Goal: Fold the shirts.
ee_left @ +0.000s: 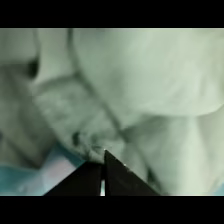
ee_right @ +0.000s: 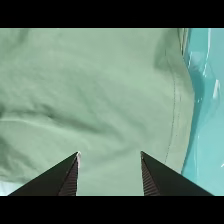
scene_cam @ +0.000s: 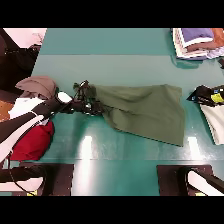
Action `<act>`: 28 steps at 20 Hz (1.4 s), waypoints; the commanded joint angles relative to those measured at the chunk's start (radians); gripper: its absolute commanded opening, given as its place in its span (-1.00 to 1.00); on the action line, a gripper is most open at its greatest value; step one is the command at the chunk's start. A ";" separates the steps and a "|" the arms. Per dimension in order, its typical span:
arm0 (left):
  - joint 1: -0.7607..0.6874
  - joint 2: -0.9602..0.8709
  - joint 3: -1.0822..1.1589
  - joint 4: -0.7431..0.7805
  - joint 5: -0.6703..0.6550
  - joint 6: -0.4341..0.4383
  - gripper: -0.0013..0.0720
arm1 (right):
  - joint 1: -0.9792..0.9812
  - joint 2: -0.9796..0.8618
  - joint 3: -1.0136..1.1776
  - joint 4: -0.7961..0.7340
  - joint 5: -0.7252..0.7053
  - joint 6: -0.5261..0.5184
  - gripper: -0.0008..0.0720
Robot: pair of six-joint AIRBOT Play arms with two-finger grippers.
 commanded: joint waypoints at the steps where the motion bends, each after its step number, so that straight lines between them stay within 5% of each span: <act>1: 0.005 -0.003 0.063 -0.008 -0.055 0.006 -0.90 | -0.003 0.001 -0.001 -0.010 0.078 -0.029 0.20; 6: 0.112 0.081 0.212 0.159 -0.228 0.006 -0.90 | -0.132 0.069 -0.160 -0.058 0.177 -0.046 0.20; 12: 0.157 0.142 0.234 0.243 -0.238 0.006 -0.90 | -0.404 0.143 -0.575 0.067 0.121 -0.129 0.29; 24: 0.157 0.142 0.234 0.251 -0.243 0.006 -0.90 | -0.165 0.138 -0.744 0.162 -0.173 -0.103 0.25; 27: 0.157 0.143 0.234 0.253 -0.245 0.006 -0.90 | -0.111 0.139 -0.742 0.160 -0.183 -0.105 -0.76; 28: 0.157 0.151 0.235 0.270 -0.238 0.005 -0.90 | -0.096 0.139 -0.730 0.160 -0.184 -0.105 -0.94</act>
